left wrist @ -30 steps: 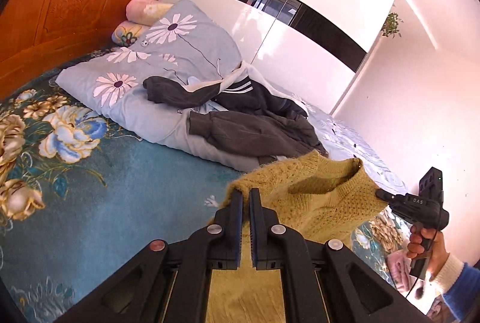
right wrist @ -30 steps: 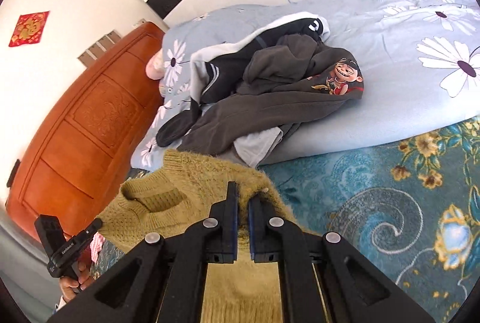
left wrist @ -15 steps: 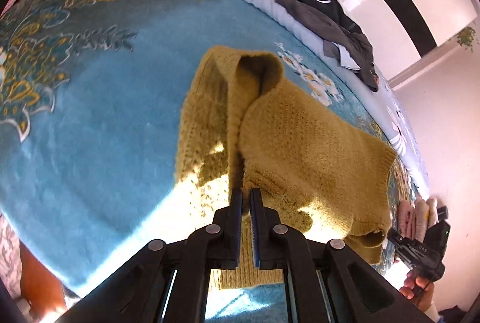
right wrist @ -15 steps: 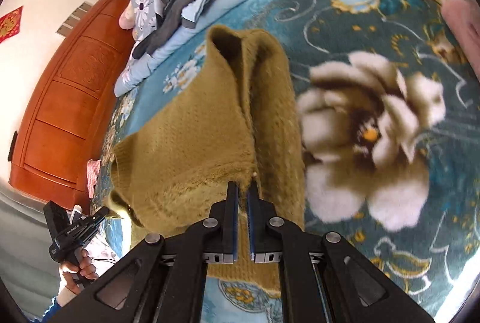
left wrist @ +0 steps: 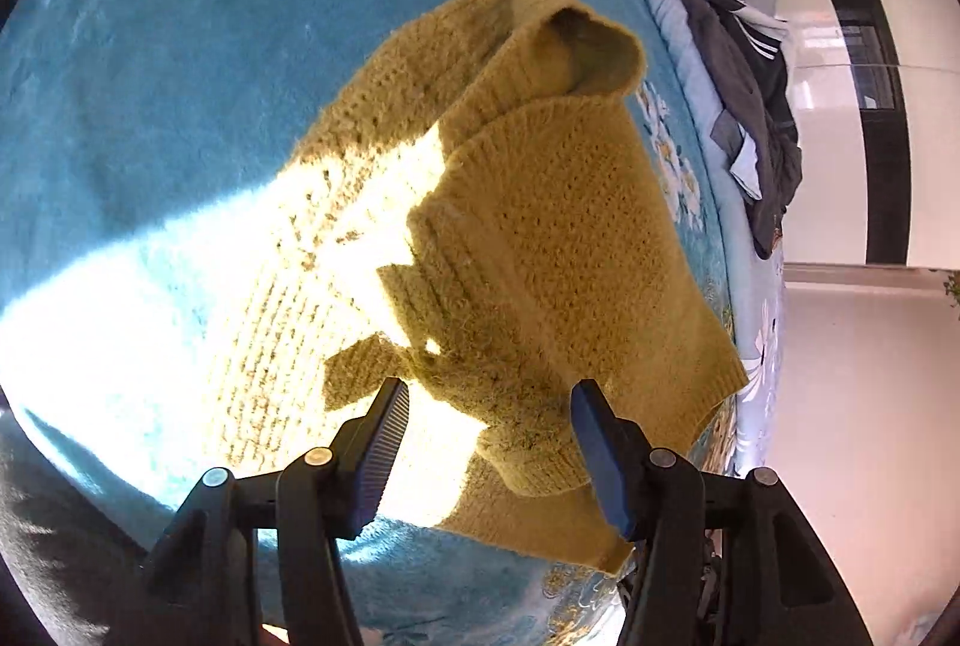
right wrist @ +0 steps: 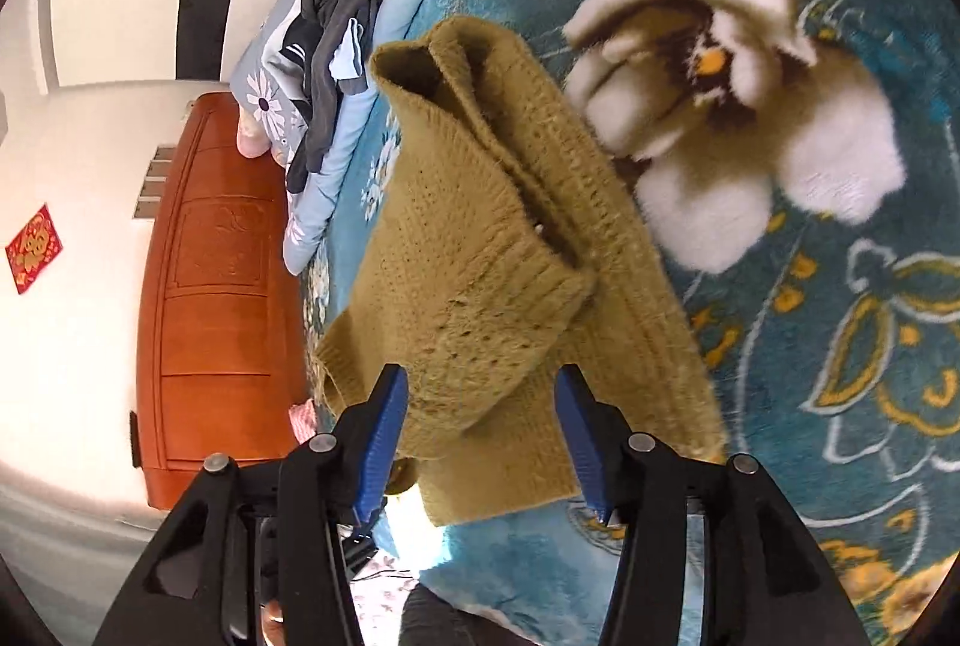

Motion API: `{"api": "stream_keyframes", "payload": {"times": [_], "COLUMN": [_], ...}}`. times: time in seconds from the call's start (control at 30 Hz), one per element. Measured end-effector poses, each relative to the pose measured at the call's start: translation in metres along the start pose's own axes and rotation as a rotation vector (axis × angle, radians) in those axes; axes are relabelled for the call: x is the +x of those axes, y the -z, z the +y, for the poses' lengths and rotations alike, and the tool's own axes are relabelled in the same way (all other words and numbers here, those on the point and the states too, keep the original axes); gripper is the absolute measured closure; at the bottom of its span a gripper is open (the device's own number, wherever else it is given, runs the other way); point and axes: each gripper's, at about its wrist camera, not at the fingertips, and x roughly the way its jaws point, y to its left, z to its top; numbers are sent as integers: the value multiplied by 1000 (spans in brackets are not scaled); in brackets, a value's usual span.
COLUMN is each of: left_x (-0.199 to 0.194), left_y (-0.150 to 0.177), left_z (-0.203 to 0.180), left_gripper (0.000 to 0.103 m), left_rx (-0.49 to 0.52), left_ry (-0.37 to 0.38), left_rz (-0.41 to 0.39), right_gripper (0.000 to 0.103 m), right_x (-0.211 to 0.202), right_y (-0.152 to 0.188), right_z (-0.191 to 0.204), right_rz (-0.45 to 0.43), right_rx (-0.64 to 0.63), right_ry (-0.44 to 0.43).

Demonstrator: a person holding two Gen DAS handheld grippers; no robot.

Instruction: Fold clothes

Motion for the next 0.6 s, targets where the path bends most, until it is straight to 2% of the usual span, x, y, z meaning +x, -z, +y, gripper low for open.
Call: {"api": "stream_keyframes", "payload": {"times": [0.23, 0.3, 0.33, 0.47, 0.53, 0.6], "left_x": [19, 21, 21, 16, 11, 2], "left_y": [-13, -13, -12, -2, 0, -4], "left_z": [-17, -16, -17, -19, -22, -38], "left_gripper": [45, 56, 64, 89, 92, 92], "left_rx": [-113, -141, -142, -106, -116, -100], "left_ry": [-159, -192, -215, -246, -223, -160], "left_rz": [73, 78, 77, 61, 66, 70], "right_gripper": [50, 51, 54, 89, 93, 93], "right_x": [26, 29, 30, 33, 33, 33], "right_y": [-12, -16, -18, -19, -18, -21], "right_z": [13, 12, 11, 7, 5, 9], "right_rz": [31, 43, 46, 67, 78, 93], "right_rx": [189, 246, 266, 264, 260, 249], "right_ry": [106, 151, 178, 216, 223, 208]}}
